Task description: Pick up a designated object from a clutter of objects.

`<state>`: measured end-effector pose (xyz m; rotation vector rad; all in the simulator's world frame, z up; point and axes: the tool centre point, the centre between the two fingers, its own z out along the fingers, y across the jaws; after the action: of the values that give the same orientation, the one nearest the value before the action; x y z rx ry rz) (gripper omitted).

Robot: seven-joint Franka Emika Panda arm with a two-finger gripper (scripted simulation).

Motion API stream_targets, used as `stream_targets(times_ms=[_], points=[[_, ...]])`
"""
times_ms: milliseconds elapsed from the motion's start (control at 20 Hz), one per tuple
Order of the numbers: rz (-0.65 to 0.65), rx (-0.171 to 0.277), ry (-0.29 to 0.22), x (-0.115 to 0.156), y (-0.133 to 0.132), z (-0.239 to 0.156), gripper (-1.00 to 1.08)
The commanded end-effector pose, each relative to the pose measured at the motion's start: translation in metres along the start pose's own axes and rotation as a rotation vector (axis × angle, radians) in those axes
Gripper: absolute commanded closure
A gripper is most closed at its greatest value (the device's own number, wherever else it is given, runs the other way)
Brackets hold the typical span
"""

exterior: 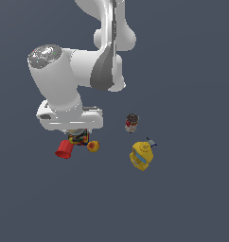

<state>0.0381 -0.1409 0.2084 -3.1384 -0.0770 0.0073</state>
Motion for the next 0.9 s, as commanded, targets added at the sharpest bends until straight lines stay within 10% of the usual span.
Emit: stream_targets(times_ms=[0,850], points=[[0.000,-0.001,0.004,-0.009,-0.015,-0.021,1.08],[0.000,-0.005,0.004,-0.073,-0.120,-0.158,1.08]])
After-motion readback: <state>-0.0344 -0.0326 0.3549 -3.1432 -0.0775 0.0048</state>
